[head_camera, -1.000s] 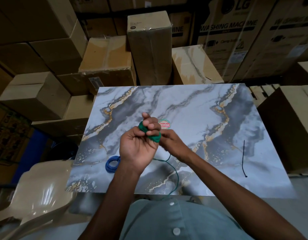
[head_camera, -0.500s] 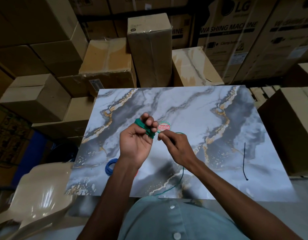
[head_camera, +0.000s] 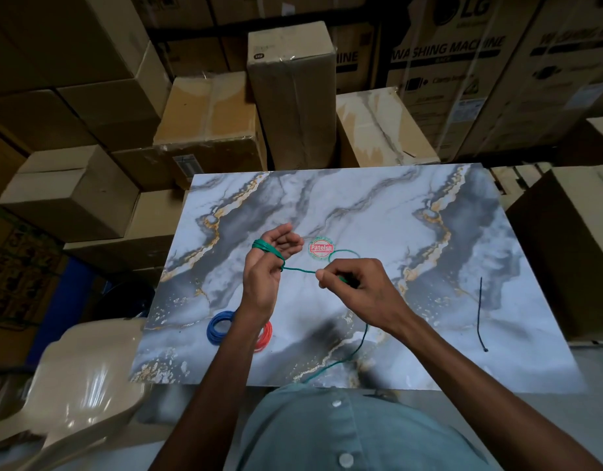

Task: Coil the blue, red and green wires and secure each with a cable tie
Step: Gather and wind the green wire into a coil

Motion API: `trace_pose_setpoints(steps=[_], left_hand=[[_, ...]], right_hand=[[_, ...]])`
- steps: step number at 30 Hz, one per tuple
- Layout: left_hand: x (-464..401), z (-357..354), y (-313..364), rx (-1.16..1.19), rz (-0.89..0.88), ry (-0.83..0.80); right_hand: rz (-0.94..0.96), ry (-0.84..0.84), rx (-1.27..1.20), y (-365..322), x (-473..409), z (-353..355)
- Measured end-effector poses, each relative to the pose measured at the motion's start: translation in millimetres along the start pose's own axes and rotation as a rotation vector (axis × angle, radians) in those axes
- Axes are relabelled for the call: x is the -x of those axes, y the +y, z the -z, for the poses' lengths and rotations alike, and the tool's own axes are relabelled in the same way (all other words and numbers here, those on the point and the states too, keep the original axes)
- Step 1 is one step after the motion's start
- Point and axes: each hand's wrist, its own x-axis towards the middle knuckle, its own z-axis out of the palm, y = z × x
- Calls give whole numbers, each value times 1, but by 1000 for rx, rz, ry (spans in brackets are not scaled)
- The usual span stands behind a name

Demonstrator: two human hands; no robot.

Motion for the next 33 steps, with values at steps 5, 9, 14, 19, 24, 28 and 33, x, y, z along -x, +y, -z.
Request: trace_pose_setpoints(steps=[5,9,14,19,24,28,33], left_hand=[[3,-5,-10,-277,14,-60],[15,-8,-16,-478,26,-162],[27,-11,-15,-548,130,-317],[33,-14,-12,-531,267,-413],[37,-18,-8,-404,294,-477],[41,-25,-2,-312,343,-424],[40,-41,10,-57,381,-417]], right_hand=[[33,-129,2,-12,-2,7],[61,-170,-21,-17,-6,14],[81,-153,-64,-17,-15,23],[38,-66,16,-1,-31,31],[45,29,78,5,-46,44],[112,125,337,21,-54,58],[22,172,624,68,-71,55]])
